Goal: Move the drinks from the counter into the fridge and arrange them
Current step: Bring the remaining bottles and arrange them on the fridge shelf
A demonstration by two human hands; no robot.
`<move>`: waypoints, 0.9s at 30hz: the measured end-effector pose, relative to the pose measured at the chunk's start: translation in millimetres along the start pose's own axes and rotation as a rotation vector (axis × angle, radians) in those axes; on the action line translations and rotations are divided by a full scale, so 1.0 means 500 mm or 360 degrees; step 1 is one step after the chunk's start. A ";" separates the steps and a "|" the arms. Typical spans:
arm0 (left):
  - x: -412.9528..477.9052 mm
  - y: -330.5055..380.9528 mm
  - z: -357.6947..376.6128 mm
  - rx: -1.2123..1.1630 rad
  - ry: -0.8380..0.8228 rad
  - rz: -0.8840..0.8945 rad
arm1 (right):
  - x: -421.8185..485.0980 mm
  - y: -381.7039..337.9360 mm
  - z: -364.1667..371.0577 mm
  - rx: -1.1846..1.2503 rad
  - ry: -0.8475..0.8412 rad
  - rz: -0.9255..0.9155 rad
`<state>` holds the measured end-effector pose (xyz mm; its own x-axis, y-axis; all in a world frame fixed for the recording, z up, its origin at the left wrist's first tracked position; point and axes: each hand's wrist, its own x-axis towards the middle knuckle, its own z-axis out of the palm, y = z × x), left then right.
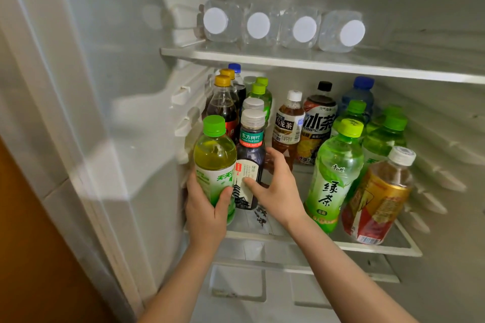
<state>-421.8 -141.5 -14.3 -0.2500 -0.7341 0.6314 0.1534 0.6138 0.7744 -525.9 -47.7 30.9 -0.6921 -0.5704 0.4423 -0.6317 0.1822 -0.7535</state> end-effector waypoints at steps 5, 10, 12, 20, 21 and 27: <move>0.003 0.002 0.001 -0.0025 -0.0056 -0.0036 | 0.010 -0.001 0.002 -0.0016 -0.0072 -0.0002; 0.004 0.002 -0.005 -0.0031 -0.0139 -0.0087 | 0.021 0.005 0.001 0.0072 -0.0210 0.0151; 0.007 0.004 -0.010 -0.0117 -0.0174 -0.0141 | 0.028 0.006 0.001 0.0156 -0.0288 0.0225; 0.053 0.012 -0.018 -0.0850 -0.0721 -0.0675 | 0.036 0.016 -0.014 0.0553 -0.0478 0.0373; 0.058 0.014 -0.016 -0.0898 -0.0766 -0.0778 | 0.037 0.018 -0.020 0.0566 -0.0475 0.0355; 0.074 0.031 -0.001 -0.0971 -0.1126 -0.0854 | 0.031 0.028 -0.037 0.0548 -0.0521 0.0257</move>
<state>-428.3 -159.3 21.2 -0.8927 -0.4094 0.1882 0.2614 -0.1305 0.9564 -551.8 -39.1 36.1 -0.5908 -0.7883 0.1721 -0.3354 0.0460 -0.9410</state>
